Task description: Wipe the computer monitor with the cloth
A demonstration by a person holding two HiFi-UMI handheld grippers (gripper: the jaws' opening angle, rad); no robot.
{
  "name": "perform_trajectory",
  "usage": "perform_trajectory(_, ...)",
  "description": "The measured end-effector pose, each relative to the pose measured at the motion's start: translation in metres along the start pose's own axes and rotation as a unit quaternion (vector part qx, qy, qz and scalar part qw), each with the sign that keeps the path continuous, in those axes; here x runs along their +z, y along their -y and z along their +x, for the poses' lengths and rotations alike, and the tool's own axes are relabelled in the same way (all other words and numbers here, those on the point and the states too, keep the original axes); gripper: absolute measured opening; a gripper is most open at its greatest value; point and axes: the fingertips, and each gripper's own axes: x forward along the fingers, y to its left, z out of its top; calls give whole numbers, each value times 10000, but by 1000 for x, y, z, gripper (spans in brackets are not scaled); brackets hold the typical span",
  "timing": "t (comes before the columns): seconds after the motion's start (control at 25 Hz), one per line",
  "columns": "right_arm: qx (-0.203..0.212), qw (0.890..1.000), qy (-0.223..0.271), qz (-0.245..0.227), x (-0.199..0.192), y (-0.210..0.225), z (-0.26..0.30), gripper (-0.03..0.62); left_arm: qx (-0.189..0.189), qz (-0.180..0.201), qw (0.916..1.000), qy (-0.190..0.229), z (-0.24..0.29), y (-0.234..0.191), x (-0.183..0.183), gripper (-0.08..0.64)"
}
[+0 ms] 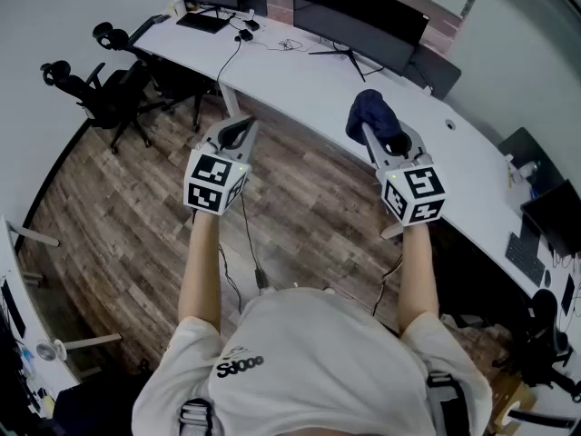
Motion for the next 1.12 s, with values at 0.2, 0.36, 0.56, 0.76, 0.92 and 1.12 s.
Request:
perform_trajectory(0.2,-16,10000,-25,-3,2,-9,8,87,-95,21,10000,-22,-4,-7,-6,17)
perform_trajectory(0.36,-42,9999,17,160,4,-17,13,89,-180,3,9998,-34,-9,-16,-14,17)
perform_trajectory(0.56,-83,9999,-12,128,7,-33,21,89,-270,-23,9996,-39,-23,-35,-30,17)
perform_trajectory(0.76,-120,9997,4,217,14,-60,38,89,-460,34,9989,-78,-37,-58,-46,17)
perform_trajectory(0.92,-130,9985,51,535,14,-72,58,89,-503,47,9986,-124,-40,-81,-56,17)
perform_trajectory(1.12,-121,9983,144,556,16,-71,91,89,-377,20,9991,-171,-32,-119,-65,17)
